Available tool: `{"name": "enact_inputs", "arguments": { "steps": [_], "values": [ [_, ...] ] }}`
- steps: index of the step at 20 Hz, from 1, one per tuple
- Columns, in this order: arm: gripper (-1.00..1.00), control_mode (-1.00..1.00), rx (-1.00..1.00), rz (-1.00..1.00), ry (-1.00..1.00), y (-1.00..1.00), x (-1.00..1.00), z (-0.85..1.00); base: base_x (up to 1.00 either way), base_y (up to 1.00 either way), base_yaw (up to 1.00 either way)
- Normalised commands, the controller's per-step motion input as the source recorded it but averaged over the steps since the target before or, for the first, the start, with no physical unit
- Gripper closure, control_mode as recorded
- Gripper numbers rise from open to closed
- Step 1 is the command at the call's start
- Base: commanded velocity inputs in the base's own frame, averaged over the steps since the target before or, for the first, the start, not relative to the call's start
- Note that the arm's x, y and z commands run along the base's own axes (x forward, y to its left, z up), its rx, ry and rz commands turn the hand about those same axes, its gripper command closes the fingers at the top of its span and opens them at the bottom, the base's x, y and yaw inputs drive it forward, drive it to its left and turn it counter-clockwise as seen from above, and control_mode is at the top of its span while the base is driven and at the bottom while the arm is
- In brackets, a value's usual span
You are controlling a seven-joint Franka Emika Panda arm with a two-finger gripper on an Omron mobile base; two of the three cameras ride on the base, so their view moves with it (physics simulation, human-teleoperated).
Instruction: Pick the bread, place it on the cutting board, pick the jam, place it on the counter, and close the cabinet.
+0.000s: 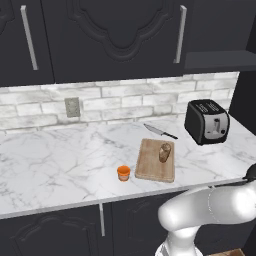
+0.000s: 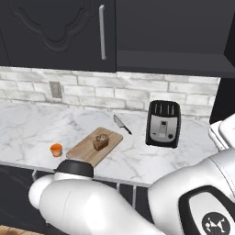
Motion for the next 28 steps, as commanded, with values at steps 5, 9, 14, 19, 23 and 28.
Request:
{"name": "enact_inputs", "arguments": {
  "steps": [5,9,14,19,23,28],
  "values": [
    [-1.00,-1.00,0.00,0.22,0.14,-0.17,0.00,0.00,0.00,0.00,0.00],
    [-1.00,-1.00,0.02,0.22,0.14,-0.19,0.00,0.00,0.00,0.00,0.00],
    [-1.00,-1.00,0.02,0.18,0.12,-0.21,0.00,0.00,0.00,0.00,0.00],
    [-1.00,-1.00,0.00,0.08,0.06,-0.24,0.00,0.06,0.00,0.00,0.00],
    [-1.00,-1.00,0.00,0.06,0.06,-0.19,0.00,0.05,0.00,0.00,0.00],
    [-1.00,-1.00,0.00,0.08,0.05,-0.08,0.00,0.02,0.00,0.00,0.00]
  ]
}}
